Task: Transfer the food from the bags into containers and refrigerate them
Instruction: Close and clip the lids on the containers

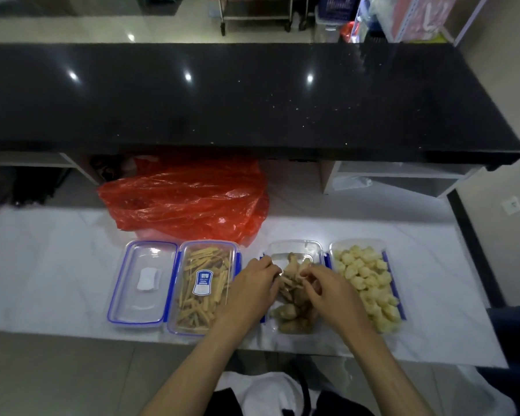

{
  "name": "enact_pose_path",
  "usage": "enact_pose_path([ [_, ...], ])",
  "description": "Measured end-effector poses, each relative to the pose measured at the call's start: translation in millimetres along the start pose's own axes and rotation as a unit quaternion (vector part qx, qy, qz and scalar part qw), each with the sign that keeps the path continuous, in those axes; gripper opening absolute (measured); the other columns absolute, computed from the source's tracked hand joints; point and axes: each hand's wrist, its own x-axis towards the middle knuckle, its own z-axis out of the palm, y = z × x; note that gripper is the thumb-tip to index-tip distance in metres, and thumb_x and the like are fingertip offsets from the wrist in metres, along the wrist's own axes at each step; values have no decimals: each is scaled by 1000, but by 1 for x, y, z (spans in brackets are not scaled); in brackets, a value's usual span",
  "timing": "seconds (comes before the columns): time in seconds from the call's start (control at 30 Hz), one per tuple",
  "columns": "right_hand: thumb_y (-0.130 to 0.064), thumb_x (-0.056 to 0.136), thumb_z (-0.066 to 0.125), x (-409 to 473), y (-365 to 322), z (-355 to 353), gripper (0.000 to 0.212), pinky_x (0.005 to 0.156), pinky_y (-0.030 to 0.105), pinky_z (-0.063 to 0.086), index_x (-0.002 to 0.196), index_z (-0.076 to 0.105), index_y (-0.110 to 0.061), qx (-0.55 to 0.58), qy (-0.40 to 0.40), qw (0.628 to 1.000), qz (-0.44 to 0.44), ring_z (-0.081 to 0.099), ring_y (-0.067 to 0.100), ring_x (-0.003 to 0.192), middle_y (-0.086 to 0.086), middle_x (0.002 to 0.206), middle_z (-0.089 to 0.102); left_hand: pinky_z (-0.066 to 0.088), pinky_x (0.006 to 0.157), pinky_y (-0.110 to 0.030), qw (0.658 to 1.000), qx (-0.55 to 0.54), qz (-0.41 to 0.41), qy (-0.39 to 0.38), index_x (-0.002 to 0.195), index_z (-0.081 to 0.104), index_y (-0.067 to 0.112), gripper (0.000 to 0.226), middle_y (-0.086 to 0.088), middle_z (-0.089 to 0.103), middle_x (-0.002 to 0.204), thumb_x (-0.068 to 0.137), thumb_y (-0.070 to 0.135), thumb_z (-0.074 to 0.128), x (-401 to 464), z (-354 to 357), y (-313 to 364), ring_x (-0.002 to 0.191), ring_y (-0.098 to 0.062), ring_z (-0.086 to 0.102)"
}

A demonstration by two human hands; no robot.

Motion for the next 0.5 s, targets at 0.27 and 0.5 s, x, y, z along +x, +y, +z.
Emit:
enact_pose_path([
  [0.27, -33, 97, 65, -4, 3, -12, 15, 56, 2, 37, 112, 68, -36, 5, -46, 999, -25, 55, -9, 69, -17, 97, 70, 46, 77, -29, 999, 25, 1, 21, 113, 65, 20, 19, 4, 63, 110, 101, 24, 51, -9, 4, 8, 96, -17, 53],
  [0.5, -35, 99, 60, 2, -24, -3, 17, 74, 14, 52, 115, 65, -38, -3, -45, 997, -59, 61, -3, 86, -21, 105, 67, 51, 73, -32, 997, 2, 33, 68, 110, 69, 20, 18, 4, 67, 103, 100, 24, 54, -15, -14, -23, 90, -17, 60],
])
